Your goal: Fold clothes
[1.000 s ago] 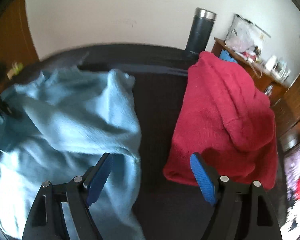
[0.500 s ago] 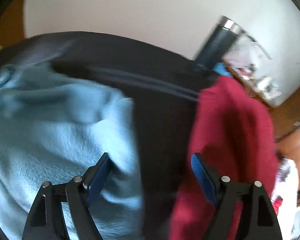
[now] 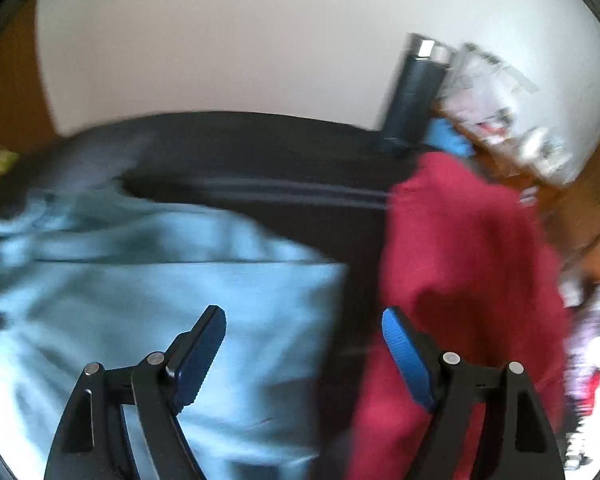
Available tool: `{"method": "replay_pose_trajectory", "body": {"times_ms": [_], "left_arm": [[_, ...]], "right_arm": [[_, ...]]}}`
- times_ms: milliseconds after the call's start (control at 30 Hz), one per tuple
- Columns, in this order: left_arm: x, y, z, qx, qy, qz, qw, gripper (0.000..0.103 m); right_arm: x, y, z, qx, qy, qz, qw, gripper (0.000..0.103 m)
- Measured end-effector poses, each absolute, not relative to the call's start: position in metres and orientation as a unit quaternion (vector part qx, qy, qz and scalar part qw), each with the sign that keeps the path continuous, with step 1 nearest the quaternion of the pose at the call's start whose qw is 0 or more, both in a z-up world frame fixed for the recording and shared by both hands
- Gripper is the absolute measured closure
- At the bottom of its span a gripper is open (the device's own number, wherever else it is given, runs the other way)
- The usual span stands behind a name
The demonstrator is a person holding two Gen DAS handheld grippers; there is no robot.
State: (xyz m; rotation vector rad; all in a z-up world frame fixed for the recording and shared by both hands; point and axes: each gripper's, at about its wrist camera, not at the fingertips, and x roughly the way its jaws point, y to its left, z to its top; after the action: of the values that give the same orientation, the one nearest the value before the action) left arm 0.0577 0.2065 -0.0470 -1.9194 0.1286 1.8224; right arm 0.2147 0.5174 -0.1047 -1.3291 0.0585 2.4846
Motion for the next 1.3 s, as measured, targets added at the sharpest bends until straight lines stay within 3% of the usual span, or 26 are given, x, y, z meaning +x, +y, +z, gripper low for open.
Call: {"method": "replay_pose_trajectory", "body": {"times_ms": [167, 367, 567, 733, 967, 1133, 1300], "left_arm": [[0.067, 0.204, -0.042, -0.697, 0.039, 0.678, 0.230, 0.013], [0.091, 0.190, -0.023, -0.677, 0.005, 0.704, 0.212, 0.013], [0.143, 0.154, 0.005, -0.640, -0.082, 0.735, 0.206, 0.013], [0.167, 0.097, 0.013, -0.619, -0.122, 0.756, 0.172, 0.013], [0.220, 0.023, 0.003, -0.595, -0.189, 0.780, 0.052, 0.013], [0.252, -0.039, -0.001, -0.574, -0.187, 0.796, -0.034, 0.013], [0.259, -0.066, -0.010, -0.548, -0.181, 0.815, -0.059, 0.013]], "right_arm": [[0.225, 0.495, -0.143, -0.511, 0.021, 0.853, 0.105, 0.021], [0.232, 0.521, -0.159, -0.522, 0.061, 0.844, 0.108, 0.007], [0.240, 0.497, -0.142, -0.521, -0.002, 0.845, 0.119, 0.007], [0.274, 0.462, -0.122, -0.507, 0.016, 0.859, 0.067, 0.007], [0.304, 0.421, -0.124, -0.499, -0.006, 0.866, -0.008, 0.006], [0.321, 0.405, -0.136, -0.514, -0.016, 0.857, -0.038, 0.006], [0.334, 0.397, -0.145, -0.524, -0.030, 0.850, -0.047, 0.006]]}}
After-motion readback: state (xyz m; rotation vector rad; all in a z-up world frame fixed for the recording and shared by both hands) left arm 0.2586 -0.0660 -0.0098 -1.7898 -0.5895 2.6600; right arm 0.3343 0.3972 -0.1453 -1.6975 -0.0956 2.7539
